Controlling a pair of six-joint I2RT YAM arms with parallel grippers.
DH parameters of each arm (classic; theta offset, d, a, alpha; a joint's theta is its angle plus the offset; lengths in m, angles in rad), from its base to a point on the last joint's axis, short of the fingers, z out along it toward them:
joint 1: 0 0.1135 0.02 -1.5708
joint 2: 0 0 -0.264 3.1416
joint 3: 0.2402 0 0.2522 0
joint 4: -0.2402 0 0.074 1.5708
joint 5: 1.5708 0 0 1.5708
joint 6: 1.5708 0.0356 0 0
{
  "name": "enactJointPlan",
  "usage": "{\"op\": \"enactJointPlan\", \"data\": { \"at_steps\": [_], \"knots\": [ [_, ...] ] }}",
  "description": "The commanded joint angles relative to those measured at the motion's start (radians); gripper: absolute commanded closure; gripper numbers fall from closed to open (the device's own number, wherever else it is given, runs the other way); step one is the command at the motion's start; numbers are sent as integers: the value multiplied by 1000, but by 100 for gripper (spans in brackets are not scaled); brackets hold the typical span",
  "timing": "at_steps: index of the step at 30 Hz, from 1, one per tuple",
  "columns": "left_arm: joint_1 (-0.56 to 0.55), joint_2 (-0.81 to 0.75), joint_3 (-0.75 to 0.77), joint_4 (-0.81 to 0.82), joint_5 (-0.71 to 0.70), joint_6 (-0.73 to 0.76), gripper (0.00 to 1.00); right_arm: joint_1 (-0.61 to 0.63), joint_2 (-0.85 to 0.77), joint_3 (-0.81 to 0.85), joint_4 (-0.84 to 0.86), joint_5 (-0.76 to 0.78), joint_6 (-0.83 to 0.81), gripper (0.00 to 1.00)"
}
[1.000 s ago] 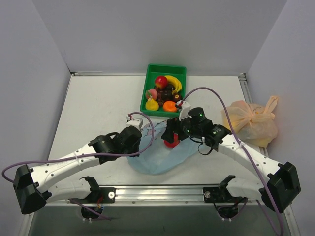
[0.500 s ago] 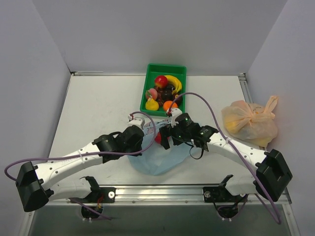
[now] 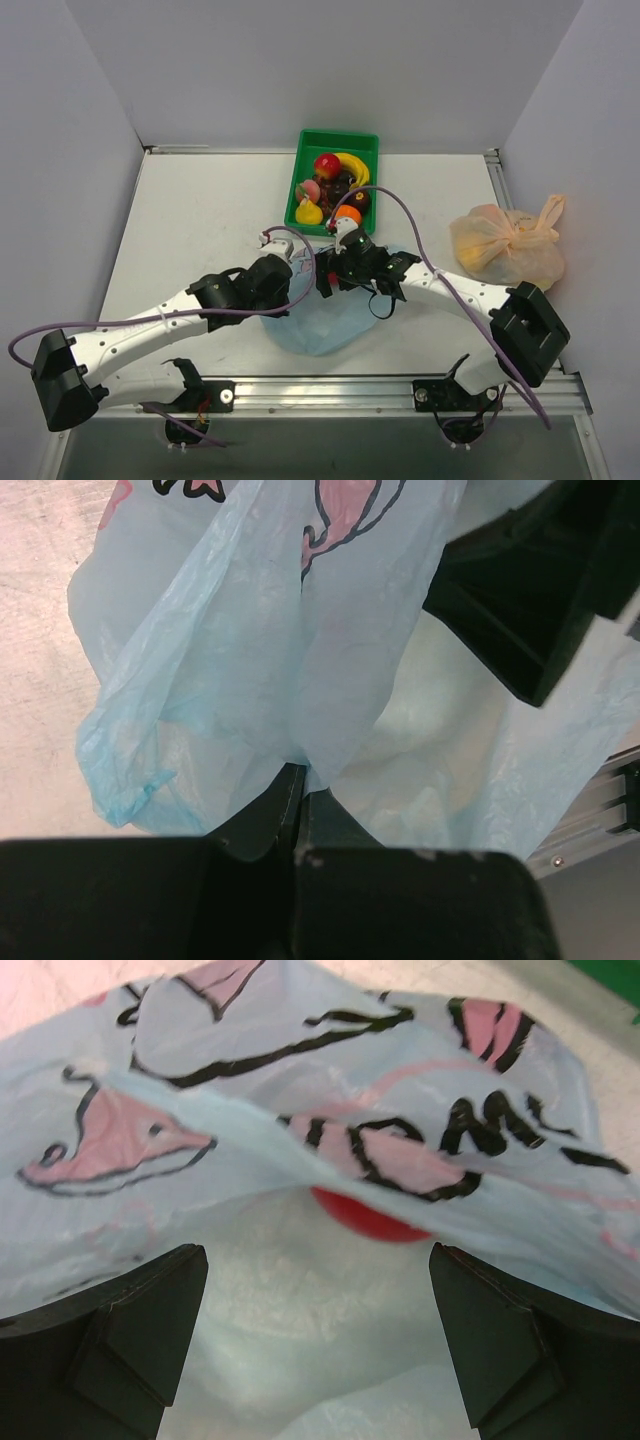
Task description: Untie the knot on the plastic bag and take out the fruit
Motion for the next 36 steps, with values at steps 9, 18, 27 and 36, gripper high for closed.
{"op": "enactJointPlan", "data": {
  "at_steps": [9,18,27,36],
  "knots": [
    [13,-47,109,47,77,-50,100,3,119,-3,265,211,142,0],
    [13,-35,121,47,103,-47,100,2,194,-1,386,126,137,0],
    [13,-38,83,46,80,-48,100,3,223,-12,360,121,159,29],
    [44,-35,70,-11,32,-5,100,-1,64,38,256,-61,85,83]
  ]
}}
